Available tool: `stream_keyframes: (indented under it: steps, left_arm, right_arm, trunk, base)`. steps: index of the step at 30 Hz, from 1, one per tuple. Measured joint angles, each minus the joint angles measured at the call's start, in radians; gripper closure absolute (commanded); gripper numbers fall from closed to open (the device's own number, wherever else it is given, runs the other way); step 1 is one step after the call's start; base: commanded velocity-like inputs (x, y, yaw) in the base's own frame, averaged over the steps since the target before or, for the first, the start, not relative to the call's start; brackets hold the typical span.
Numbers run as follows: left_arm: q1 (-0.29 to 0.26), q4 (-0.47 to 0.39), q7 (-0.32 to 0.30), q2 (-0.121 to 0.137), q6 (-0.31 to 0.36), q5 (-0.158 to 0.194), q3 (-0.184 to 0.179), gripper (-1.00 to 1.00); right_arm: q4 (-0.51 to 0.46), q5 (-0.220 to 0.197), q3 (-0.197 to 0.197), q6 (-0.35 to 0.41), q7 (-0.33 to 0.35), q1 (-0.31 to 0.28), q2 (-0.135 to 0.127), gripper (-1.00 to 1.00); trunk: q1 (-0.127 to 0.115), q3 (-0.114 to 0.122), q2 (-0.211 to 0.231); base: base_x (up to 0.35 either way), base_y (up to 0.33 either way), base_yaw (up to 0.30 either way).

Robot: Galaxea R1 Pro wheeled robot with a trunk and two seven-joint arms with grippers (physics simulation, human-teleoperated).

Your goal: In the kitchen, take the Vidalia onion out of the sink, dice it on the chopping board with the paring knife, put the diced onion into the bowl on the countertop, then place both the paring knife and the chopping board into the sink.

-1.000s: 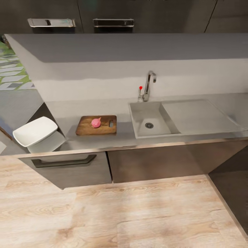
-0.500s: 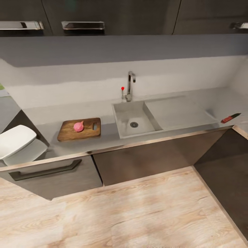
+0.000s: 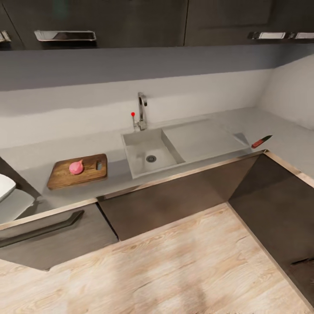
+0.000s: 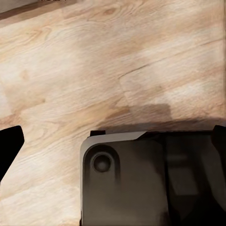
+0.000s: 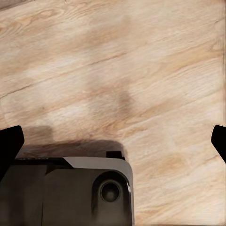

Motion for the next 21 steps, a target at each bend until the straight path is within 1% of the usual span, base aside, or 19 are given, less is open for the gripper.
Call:
stream_keyframes:
  steps: [21]
  left_arm:
    - [-0.002, 0.009, 0.0, -0.001, 0.0, 0.0, -0.001, -1.0]
  right_arm:
    - [0.0, 0.001, 0.0, 0.0, 0.0, 0.0, 0.0, -1.0]
  trunk:
    - [0.0, 0.017, 0.0]
  base:
    - [0.0, 0.0, -0.26]
